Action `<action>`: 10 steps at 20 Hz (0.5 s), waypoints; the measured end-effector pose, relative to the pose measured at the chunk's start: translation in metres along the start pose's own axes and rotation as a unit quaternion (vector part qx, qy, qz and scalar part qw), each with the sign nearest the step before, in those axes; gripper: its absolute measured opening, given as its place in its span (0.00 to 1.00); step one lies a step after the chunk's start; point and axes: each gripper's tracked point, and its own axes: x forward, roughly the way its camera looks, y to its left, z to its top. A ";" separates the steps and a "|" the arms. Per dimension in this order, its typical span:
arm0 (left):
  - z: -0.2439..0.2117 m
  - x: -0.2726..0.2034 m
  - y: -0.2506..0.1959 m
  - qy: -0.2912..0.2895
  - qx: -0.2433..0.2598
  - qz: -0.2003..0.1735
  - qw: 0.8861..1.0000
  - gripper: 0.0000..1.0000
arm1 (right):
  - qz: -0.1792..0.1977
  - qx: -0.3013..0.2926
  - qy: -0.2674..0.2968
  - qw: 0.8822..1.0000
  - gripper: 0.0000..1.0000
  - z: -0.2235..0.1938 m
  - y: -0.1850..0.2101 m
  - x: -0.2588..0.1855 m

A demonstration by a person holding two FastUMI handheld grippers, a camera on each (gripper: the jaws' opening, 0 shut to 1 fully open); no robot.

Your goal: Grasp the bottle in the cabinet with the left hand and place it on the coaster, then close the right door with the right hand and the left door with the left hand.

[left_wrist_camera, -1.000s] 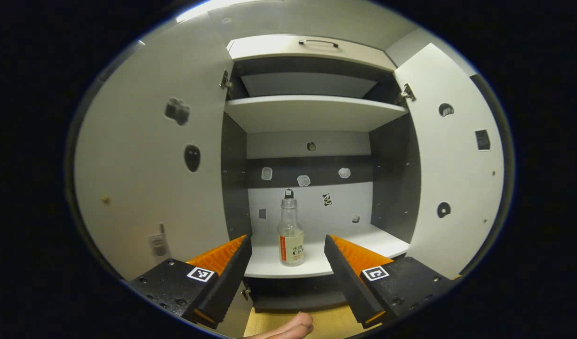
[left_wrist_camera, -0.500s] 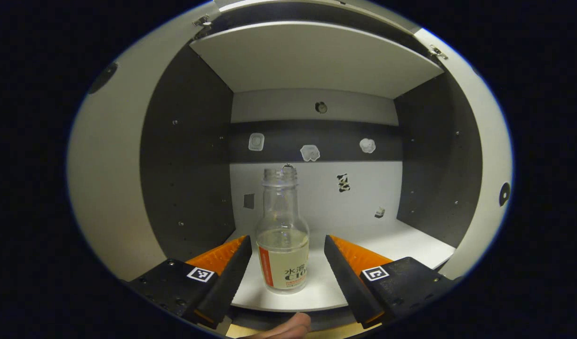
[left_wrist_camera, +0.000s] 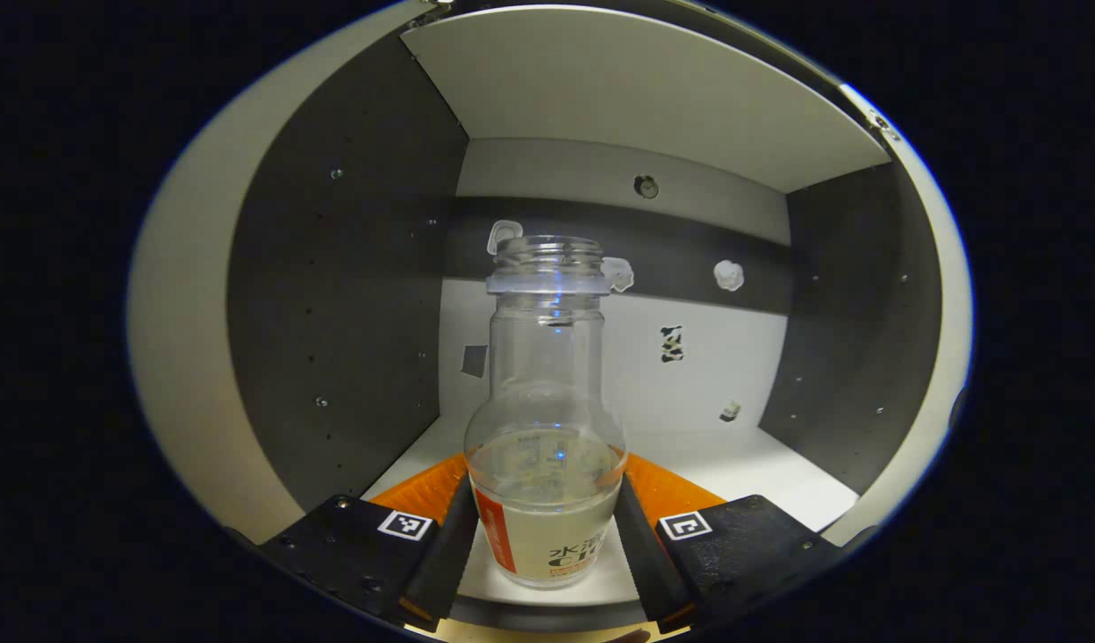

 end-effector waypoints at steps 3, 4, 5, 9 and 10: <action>0.016 -0.049 -0.006 -0.025 0.024 -0.014 0.999 0.77 | 0.013 0.014 -0.001 1.000 1.00 0.004 0.001 -0.021; 0.019 -0.066 -0.007 -0.034 0.024 -0.018 0.999 0.77 | 0.018 0.016 -0.004 1.000 1.00 0.008 0.001 -0.028; 0.019 -0.084 -0.010 -0.042 0.022 -0.022 0.999 0.77 | 0.022 0.017 -0.006 1.000 1.00 0.012 0.001 -0.035; -0.006 -0.152 -0.024 -0.095 0.054 -0.023 0.994 0.77 | 0.038 0.017 -0.002 0.999 0.97 0.014 0.000 -0.067; -0.023 -0.165 -0.029 -0.094 0.064 -0.028 0.993 0.77 | 0.039 0.018 0.001 0.999 0.99 0.013 -0.001 -0.072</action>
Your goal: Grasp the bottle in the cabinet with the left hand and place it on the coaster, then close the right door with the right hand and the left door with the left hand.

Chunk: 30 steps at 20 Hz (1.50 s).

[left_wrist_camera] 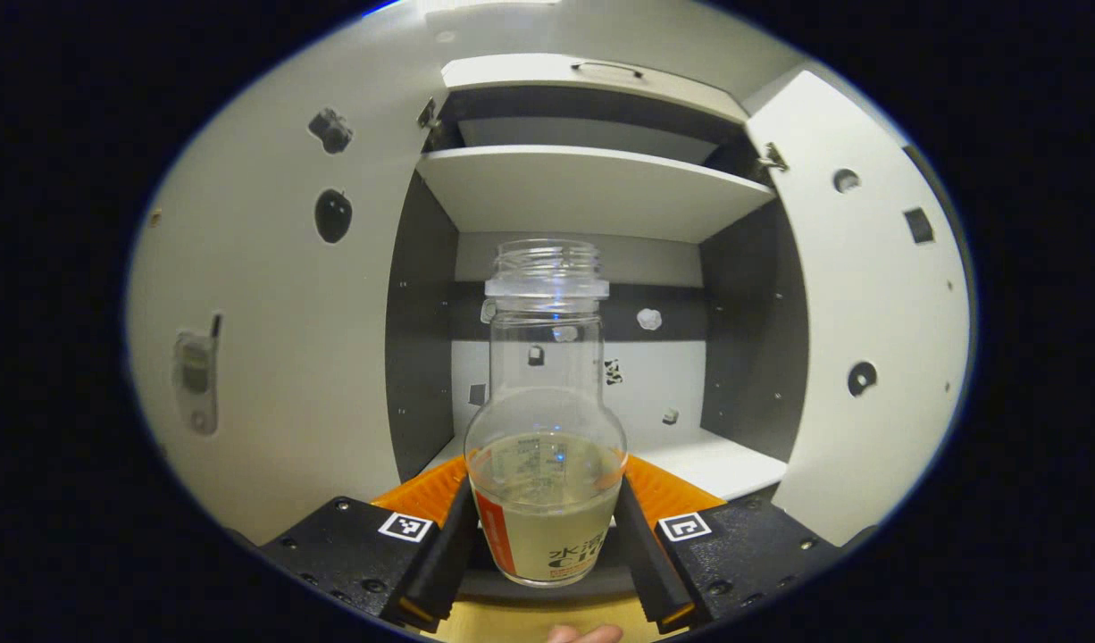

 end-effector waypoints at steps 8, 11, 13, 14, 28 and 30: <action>-0.136 -0.106 -0.072 0.060 -0.011 -0.065 0.996 0.78 | -0.011 0.006 0.034 0.999 1.00 -0.028 -0.020 -0.060; -0.176 -0.128 -0.086 0.080 -0.033 -0.074 0.994 0.79 | -0.014 0.018 0.020 1.000 1.00 -0.028 -0.025 -0.076; -0.196 -0.140 -0.094 0.086 -0.043 -0.077 0.992 0.80 | -0.009 0.025 0.028 0.999 1.00 -0.039 -0.027 -0.083; -0.204 -0.145 -0.096 0.088 -0.040 -0.077 0.992 0.80 | -0.010 0.029 0.038 0.999 1.00 -0.047 -0.029 -0.085; -0.312 -0.193 -0.122 0.156 -0.025 -0.092 0.983 0.80 | -0.024 0.053 0.057 0.997 0.96 -0.088 -0.046 -0.081; -0.315 -0.196 -0.117 0.164 -0.016 -0.086 0.983 0.82 | -0.021 0.061 0.058 0.996 1.00 -0.092 -0.042 -0.069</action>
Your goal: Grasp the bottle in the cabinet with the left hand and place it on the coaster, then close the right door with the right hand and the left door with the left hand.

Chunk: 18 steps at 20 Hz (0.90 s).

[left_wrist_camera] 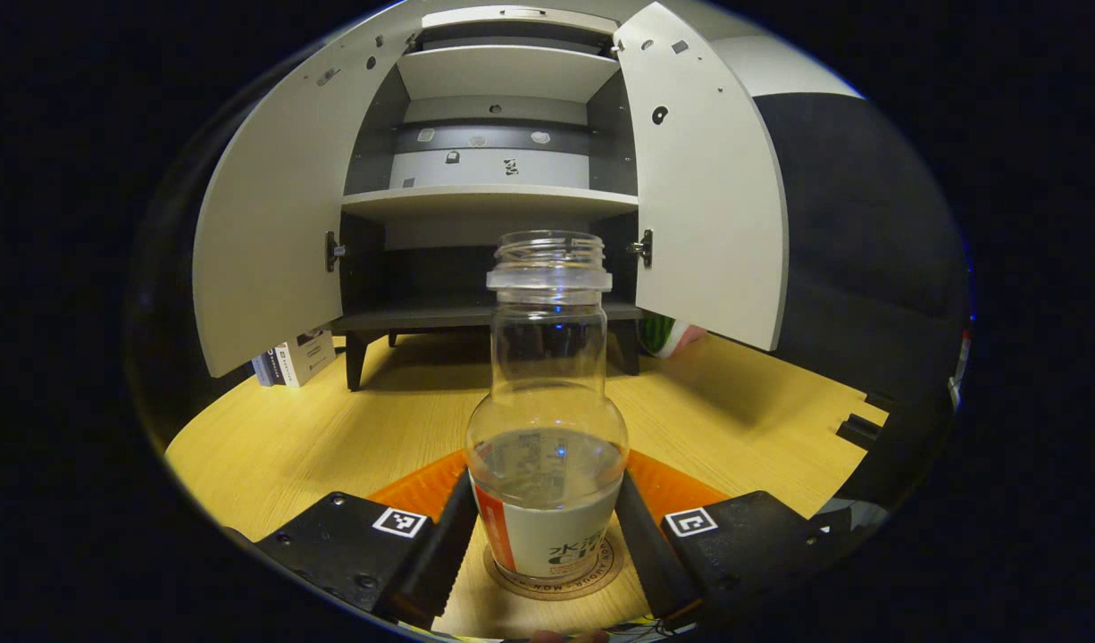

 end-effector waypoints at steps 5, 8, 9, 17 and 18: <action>0.012 -0.003 -0.001 -0.001 0.015 -0.025 1.000 0.92 | -0.003 0.003 -0.008 1.000 1.00 0.010 -0.004 0.020; 0.041 -0.010 -0.007 -0.008 0.011 -0.051 0.999 0.93 | -0.014 0.003 -0.014 1.000 1.00 0.018 -0.016 0.021; 0.048 -0.014 -0.010 -0.004 0.006 -0.060 0.998 0.93 | -0.020 0.004 -0.015 1.000 1.00 0.022 -0.023 0.021; 0.162 -0.062 -0.024 -0.013 -0.009 -0.116 0.993 0.93 | -0.063 0.008 0.003 0.998 1.00 0.033 -0.092 0.028; 0.184 -0.066 -0.023 -0.024 -0.011 -0.121 0.992 0.93 | -0.055 0.014 0.001 0.998 1.00 0.038 -0.094 0.031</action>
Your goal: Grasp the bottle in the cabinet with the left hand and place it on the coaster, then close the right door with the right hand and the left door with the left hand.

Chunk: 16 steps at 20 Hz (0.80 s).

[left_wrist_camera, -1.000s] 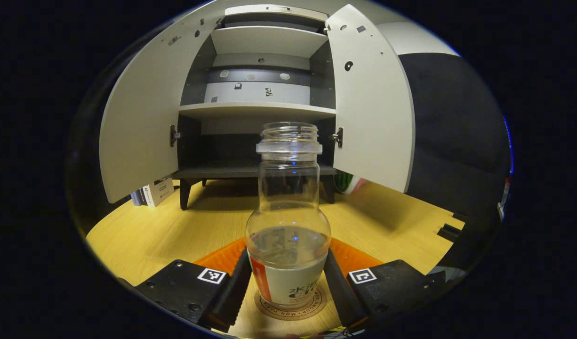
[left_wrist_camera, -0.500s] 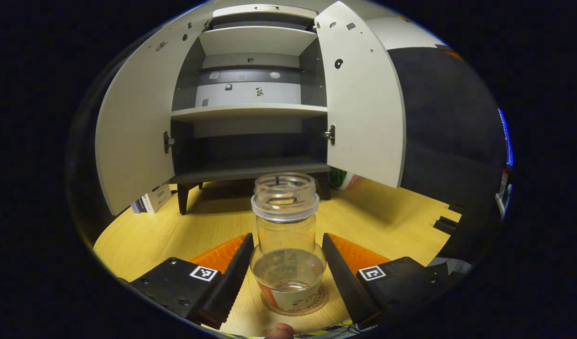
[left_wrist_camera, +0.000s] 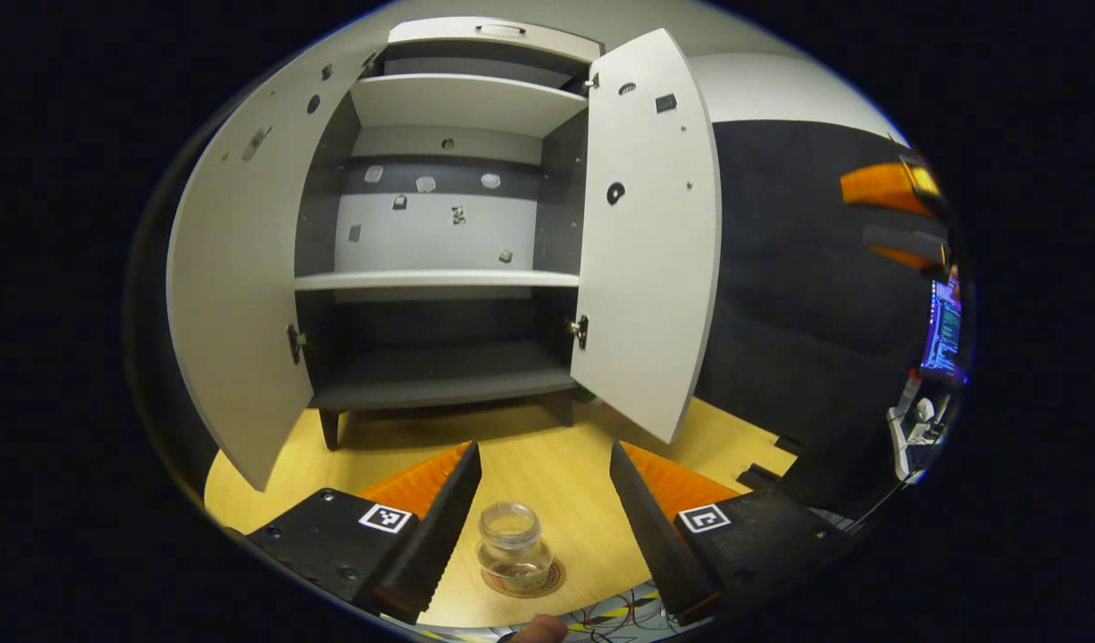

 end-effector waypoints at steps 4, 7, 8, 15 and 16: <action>0.073 -0.011 0.018 -0.030 -0.002 0.011 0.999 0.93 | -0.020 0.011 -0.021 1.000 1.00 0.023 -0.033 0.032; 0.121 -0.024 0.035 -0.050 -0.007 0.020 0.999 0.93 | -0.029 -0.019 -0.027 0.999 1.00 0.037 -0.050 0.055; 0.134 -0.030 0.043 -0.056 -0.003 0.027 0.998 0.93 | -0.019 -0.032 -0.028 0.999 1.00 0.042 -0.050 0.062; 0.193 -0.076 0.101 -0.108 0.044 0.070 0.991 0.92 | 0.047 -0.122 -0.021 0.991 1.00 0.077 -0.030 0.138; 0.196 -0.081 0.105 -0.109 0.047 0.070 0.990 0.92 | 0.053 -0.108 -0.026 0.992 1.00 0.085 -0.028 0.151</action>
